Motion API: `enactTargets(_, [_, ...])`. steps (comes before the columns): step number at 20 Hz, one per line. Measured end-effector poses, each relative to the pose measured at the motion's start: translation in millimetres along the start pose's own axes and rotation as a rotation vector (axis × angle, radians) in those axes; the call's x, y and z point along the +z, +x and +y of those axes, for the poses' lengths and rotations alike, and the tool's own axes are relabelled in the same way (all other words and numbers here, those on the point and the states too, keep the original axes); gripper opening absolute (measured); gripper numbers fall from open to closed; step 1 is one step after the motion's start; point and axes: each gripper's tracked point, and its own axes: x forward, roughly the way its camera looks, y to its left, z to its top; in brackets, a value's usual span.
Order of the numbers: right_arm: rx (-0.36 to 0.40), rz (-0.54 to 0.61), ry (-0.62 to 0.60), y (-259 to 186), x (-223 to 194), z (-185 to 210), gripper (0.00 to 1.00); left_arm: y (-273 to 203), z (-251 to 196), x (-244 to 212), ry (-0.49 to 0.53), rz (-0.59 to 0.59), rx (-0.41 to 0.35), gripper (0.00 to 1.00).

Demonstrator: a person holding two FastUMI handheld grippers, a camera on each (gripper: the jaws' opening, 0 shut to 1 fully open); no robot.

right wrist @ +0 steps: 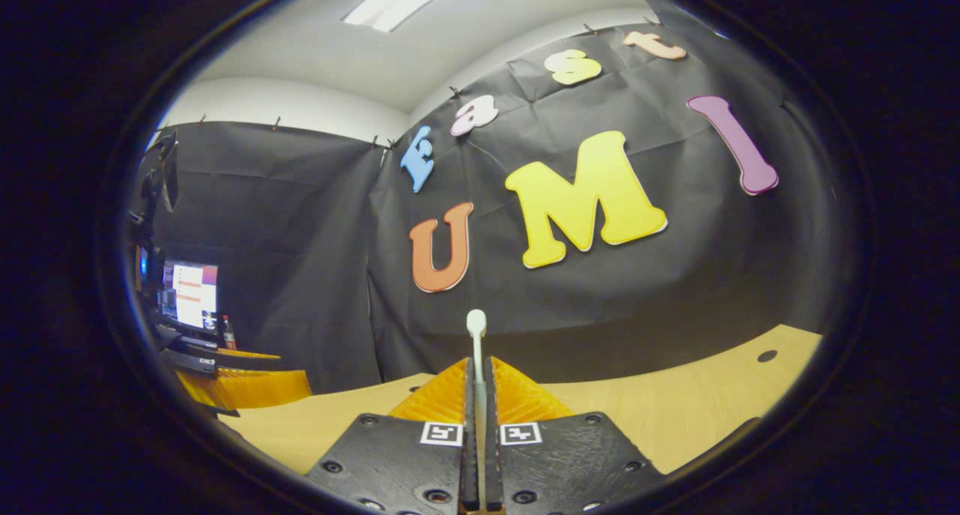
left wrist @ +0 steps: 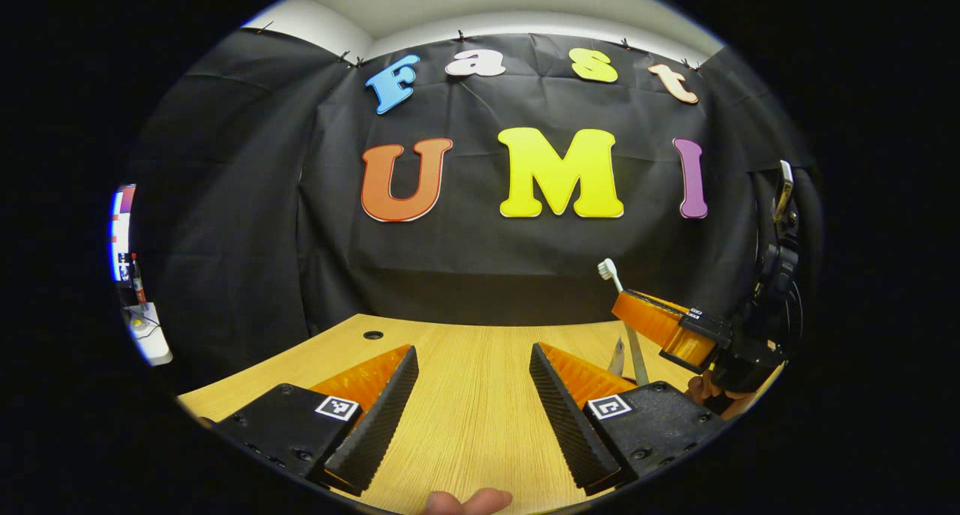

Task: Put the toothbrush and toothpaste on the desktop into the cup, then pick up the cup and place it on the coaster on the desktop.

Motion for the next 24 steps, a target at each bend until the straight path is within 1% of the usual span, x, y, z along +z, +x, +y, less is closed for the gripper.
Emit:
enactTargets(2, [-0.009,-0.018,-0.005,-2.3,5.2,-4.3,0.03,2.7,-2.1,-1.5,0.001,0.004,-0.002,0.95])
enactTargets(5, [-0.014,-0.008,-0.005,-6.6,4.2,-9.2,0.04,1.6,-4.5,-1.9,-0.005,0.005,-0.010,0.95])
enactTargets(6, [-0.010,-0.006,-0.001,-8.9,4.1,-10.1,0.07,0.8,-5.3,-2.0,-0.003,0.005,-0.009,0.95])
enactTargets(7, [-0.031,-0.006,-0.017,-12.4,8.5,-18.3,0.18,0.3,-5.5,-2.3,-0.001,0.005,-0.009,0.95])
enactTargets(8, [-0.033,-0.008,-0.025,-15.6,14.1,-24.6,0.23,0.5,-6.0,-1.1,0.000,0.005,-0.009,0.95])
enactTargets(9, [-0.080,-0.002,-0.048,-18.0,21.8,-40.6,0.31,-0.6,-6.2,-1.3,-0.002,0.003,-0.010,0.95])
enactTargets(10, [-0.128,0.014,-0.072,-17.0,26.8,-59.1,0.33,-1.5,-8.3,0.7,-0.008,0.003,-0.012,0.95])
enactTargets(11, [-0.160,0.083,-0.079,-12.7,22.4,-72.8,0.43,-2.0,-12.0,1.7,-0.018,-0.001,-0.019,0.95])
enactTargets(12, [-0.164,0.195,-0.078,-6.5,6.3,-83.6,0.52,-4.6,-12.7,3.8,-0.021,-0.003,-0.021,0.95])
enactTargets(13, [-0.161,0.375,-0.076,2.6,-22.4,-102.1,0.53,-5.6,-14.6,5.7,-0.020,-0.008,-0.022,0.95])
enactTargets(14, [-0.159,0.503,-0.096,5.5,-45.9,-112.9,0.54,-6.6,-16.3,7.1,-0.017,-0.009,-0.022,0.95])
enactTargets(15, [-0.163,0.667,-0.124,2.0,-76.0,-128.2,0.58,-7.7,-16.1,8.0,-0.015,-0.011,-0.023,0.95])
enactTargets(16, [-0.159,0.771,-0.126,-1.4,-99.7,-135.7,0.67,-9.7,-17.8,9.0,-0.013,-0.014,-0.025,0.95])
enactTargets(17, [-0.159,0.840,-0.113,-4.0,-117.2,-141.3,0.69,-10.7,-19.0,10.2,-0.010,-0.016,-0.026,0.95])
enactTargets(18, [-0.156,0.906,-0.096,-6.3,-134.0,-144.7,0.75,-10.9,-19.0,10.3,-0.005,-0.019,-0.024,0.95])
enactTargets(19, [-0.162,0.979,-0.100,-9.8,-153.8,-151.0,0.75,-11.8,-17.1,8.7,0.001,-0.016,-0.023,0.95])
enactTargets(20, [-0.154,1.026,-0.120,-8.3,-170.7,-152.6,0.75,-11.5,-16.9,4.9,0.001,-0.006,-0.022,0.95])
enactTargets(22, [-0.113,1.075,-0.132,-5.1,-188.7,-145.4,0.75,-10.7,-13.5,-0.4,-0.010,0.013,-0.017,0.95])
enactTargets(23, [-0.108,1.089,-0.131,-3.7,-194.5,-142.3,0.69,-11.2,-12.0,-0.9,-0.018,0.017,-0.015,0.95])
enactTargets(24, [-0.102,1.108,-0.134,-2.4,-197.5,-141.5,0.59,-11.0,-11.1,-4.1,-0.020,0.025,-0.014,0.95])
